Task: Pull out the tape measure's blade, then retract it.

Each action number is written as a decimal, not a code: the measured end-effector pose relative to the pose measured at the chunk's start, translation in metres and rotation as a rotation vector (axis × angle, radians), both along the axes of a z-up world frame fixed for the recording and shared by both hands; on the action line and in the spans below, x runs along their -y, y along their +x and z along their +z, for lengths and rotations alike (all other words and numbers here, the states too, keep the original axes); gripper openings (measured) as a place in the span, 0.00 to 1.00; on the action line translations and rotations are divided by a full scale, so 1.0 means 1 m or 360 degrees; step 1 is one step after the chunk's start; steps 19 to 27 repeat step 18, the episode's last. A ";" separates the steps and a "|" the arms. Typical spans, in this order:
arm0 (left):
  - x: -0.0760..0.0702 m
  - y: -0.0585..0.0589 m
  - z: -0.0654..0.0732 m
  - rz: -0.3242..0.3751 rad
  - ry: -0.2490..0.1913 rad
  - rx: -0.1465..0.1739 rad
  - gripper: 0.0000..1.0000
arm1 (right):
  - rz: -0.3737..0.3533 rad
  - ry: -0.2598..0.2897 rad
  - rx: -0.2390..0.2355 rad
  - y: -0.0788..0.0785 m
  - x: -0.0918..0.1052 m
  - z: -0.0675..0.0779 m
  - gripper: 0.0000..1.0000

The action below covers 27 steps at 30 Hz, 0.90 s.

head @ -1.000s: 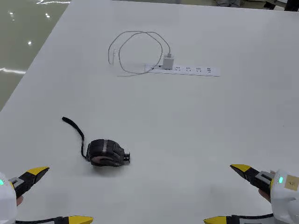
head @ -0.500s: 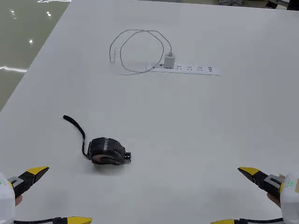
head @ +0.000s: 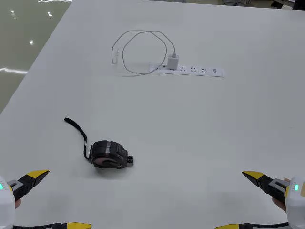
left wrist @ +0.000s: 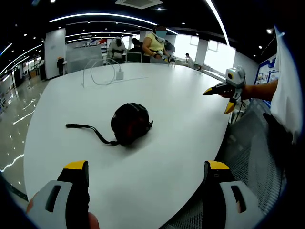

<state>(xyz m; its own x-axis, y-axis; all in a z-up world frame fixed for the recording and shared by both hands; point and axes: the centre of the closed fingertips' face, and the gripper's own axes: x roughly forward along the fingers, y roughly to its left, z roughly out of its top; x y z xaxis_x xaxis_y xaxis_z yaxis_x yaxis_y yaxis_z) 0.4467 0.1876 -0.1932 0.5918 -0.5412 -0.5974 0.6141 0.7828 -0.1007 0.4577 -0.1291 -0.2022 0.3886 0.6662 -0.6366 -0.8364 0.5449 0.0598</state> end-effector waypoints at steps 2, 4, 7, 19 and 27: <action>0.002 -0.002 -0.001 -0.0004 -0.0033 -0.0030 0.99 | -0.0001 -0.0001 -0.0001 -0.001 0.000 0.000 0.88; -0.002 0.000 0.000 0.0013 -0.0007 -0.0003 0.99 | -0.0003 0.0002 -0.0007 -0.002 0.000 -0.001 0.88; -0.001 0.000 0.001 0.0015 -0.0025 -0.0015 0.99 | -0.0004 0.0002 -0.0010 -0.002 0.001 -0.001 0.88; 0.000 -0.001 0.001 0.0002 -0.0033 -0.0018 0.99 | -0.0008 0.0005 -0.0010 -0.002 0.001 -0.001 0.87; 0.000 -0.001 0.001 0.0002 -0.0033 -0.0018 0.99 | -0.0008 0.0005 -0.0010 -0.002 0.001 -0.001 0.87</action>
